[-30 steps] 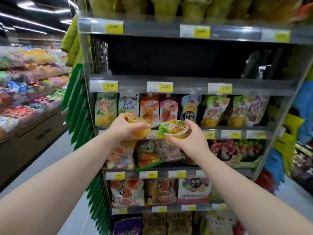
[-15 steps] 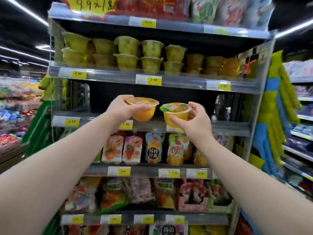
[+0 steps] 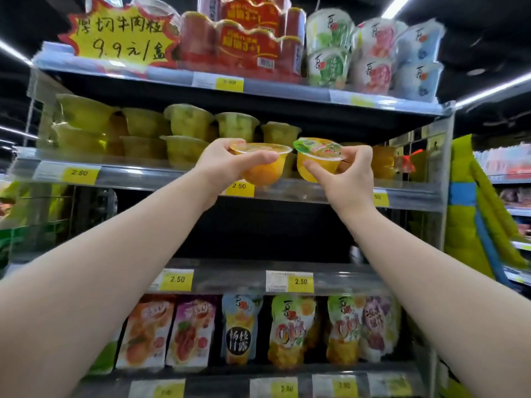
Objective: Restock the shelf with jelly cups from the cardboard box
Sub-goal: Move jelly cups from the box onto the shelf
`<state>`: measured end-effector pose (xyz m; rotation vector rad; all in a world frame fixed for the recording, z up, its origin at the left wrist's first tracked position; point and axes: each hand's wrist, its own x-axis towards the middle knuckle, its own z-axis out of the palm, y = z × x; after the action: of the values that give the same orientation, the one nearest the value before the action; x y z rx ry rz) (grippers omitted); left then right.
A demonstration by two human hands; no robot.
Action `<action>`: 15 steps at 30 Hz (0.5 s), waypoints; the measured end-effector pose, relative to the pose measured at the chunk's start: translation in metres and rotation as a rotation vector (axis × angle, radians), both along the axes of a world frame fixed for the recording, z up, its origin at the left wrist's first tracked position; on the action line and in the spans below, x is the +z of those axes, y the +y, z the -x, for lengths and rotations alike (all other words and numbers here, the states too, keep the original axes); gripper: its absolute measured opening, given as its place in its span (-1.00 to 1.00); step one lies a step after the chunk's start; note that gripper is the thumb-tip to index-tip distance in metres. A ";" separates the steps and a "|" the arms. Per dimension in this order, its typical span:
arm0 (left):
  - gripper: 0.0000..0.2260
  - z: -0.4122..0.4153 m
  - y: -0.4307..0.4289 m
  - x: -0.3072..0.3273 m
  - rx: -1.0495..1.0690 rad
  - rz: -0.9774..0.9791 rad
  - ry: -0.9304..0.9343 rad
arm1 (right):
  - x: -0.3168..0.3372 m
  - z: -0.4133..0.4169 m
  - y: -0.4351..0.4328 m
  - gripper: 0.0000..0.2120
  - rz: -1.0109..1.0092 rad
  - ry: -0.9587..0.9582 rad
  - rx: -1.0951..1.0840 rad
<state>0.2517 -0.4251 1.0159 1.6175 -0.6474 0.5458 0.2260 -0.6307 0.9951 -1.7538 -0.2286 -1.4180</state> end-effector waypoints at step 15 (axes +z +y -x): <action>-0.19 -0.033 -0.034 0.026 0.023 0.041 -0.106 | 0.043 -0.045 -0.042 -0.37 0.239 0.304 -0.244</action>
<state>0.2844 -0.4593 1.0415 1.5668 -0.6922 0.6611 0.2713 -0.6729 1.0381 -2.2288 -0.0201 -1.3089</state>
